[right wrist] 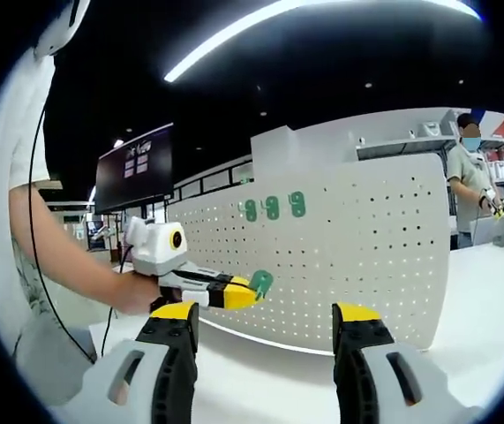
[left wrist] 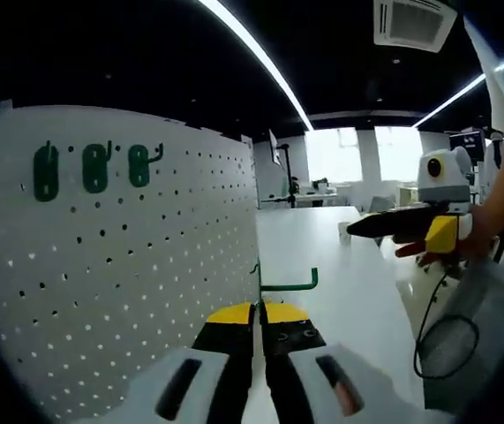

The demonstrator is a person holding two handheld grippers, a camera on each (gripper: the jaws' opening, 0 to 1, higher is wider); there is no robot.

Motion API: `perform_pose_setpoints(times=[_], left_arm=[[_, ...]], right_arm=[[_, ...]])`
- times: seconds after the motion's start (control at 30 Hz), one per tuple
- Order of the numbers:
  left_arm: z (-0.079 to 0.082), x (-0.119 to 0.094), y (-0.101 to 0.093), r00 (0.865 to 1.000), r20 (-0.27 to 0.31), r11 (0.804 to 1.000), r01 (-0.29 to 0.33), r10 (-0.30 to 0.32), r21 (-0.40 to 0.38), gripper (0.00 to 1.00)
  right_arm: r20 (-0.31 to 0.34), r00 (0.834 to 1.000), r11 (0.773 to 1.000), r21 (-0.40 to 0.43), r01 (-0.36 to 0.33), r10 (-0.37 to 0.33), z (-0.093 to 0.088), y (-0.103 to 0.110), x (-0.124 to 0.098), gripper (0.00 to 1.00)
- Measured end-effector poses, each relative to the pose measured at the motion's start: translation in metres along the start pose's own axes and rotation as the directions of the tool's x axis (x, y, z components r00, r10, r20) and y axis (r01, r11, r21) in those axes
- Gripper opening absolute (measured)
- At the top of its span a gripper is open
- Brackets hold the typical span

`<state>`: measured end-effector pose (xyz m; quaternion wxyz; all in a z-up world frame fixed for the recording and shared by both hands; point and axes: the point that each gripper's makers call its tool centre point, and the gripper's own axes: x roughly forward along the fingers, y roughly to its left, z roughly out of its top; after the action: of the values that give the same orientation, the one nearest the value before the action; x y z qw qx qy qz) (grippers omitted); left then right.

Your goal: Insert the hook assembly into the mounting plate slot until the hook locks in place.

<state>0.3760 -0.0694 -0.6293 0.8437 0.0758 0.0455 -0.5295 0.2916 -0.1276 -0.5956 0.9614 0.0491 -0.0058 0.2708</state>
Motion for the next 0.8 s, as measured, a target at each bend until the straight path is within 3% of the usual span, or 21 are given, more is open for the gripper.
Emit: perform_pose_setpoints(times=[0.8], left_arm=[[0.008, -0.011, 0.007, 0.999, 0.026, 0.999, -0.039, 0.039, -0.015, 0.02]], right_arm=[[0.026, 0.999, 0.997, 0.067, -0.040, 0.039, 0.002, 0.007, 0.044, 0.51]])
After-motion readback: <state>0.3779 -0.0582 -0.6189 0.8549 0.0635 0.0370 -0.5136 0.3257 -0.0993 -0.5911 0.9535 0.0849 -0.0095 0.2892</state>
